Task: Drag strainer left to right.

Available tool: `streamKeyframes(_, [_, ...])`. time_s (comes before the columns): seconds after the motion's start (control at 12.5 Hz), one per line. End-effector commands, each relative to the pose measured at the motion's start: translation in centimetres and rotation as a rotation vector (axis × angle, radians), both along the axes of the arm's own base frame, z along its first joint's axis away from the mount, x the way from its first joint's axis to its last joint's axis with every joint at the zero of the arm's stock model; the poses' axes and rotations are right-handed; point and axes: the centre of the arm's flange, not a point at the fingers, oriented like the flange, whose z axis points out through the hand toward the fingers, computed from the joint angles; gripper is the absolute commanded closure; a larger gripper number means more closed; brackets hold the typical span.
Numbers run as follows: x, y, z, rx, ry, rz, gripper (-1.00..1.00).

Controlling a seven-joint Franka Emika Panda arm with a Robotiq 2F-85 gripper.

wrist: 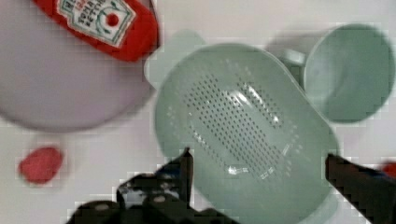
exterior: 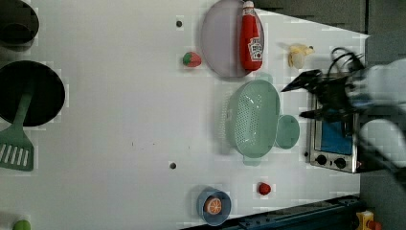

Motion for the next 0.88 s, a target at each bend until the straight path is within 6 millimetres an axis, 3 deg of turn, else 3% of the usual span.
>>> streamKeyframes(0.08, [2.8,-6.2,12.1,0.007,-0.162,0.244,-1.00])
streamKeyframes(0.24, [3.0,-7.8,16.4,-0.009,-0.188,0.274,-1.00])
streamKeyframes(0.48, [1.6,-8.0,19.8,0.007,-0.121,0.260,-1.00])
streamKeyframes(0.88, [0.9,-8.2,20.0,0.018,-0.075,0.256,-1.00])
